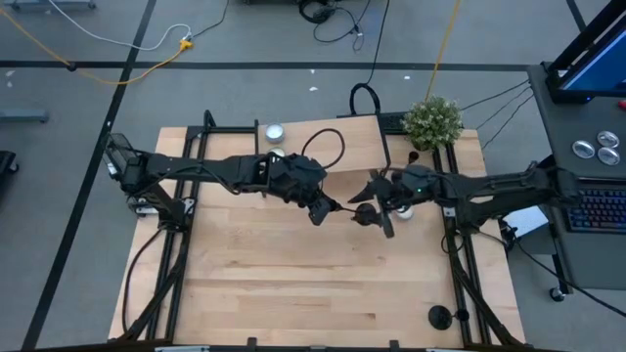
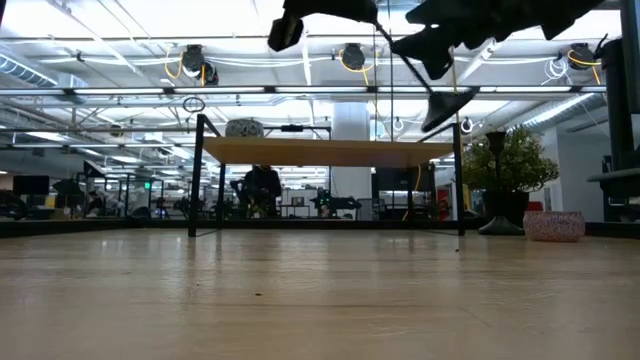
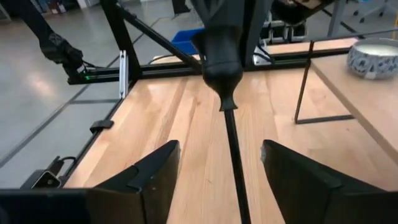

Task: Pick & Place candle stick holders
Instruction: Put the bottom left black candle holder on the shelf

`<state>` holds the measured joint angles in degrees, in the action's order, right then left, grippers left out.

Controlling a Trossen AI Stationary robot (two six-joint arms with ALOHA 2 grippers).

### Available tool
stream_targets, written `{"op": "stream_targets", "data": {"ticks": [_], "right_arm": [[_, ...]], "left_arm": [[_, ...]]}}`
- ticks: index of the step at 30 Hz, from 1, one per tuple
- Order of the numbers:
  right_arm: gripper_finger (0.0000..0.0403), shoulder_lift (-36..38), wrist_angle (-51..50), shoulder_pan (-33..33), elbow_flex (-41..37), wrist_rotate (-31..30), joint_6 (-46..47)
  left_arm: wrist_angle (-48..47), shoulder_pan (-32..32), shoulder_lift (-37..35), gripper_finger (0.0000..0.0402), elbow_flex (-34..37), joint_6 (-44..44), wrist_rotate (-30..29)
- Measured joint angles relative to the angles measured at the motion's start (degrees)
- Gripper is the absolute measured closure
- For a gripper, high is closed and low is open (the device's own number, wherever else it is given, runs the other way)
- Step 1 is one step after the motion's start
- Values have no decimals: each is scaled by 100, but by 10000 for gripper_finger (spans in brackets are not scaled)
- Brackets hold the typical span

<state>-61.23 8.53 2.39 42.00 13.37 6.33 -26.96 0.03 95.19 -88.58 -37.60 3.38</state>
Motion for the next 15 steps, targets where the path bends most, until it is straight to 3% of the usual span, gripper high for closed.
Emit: {"op": "stream_targets", "data": {"ticks": [6,15], "right_arm": [[181,-404,7,-9,187,-275,39],[203,-525,-237,-103,282,-278,320]], "left_arm": [[605,-11,155,394,0,-7,126],[428,-22,331,394,11,-68,225]]}}
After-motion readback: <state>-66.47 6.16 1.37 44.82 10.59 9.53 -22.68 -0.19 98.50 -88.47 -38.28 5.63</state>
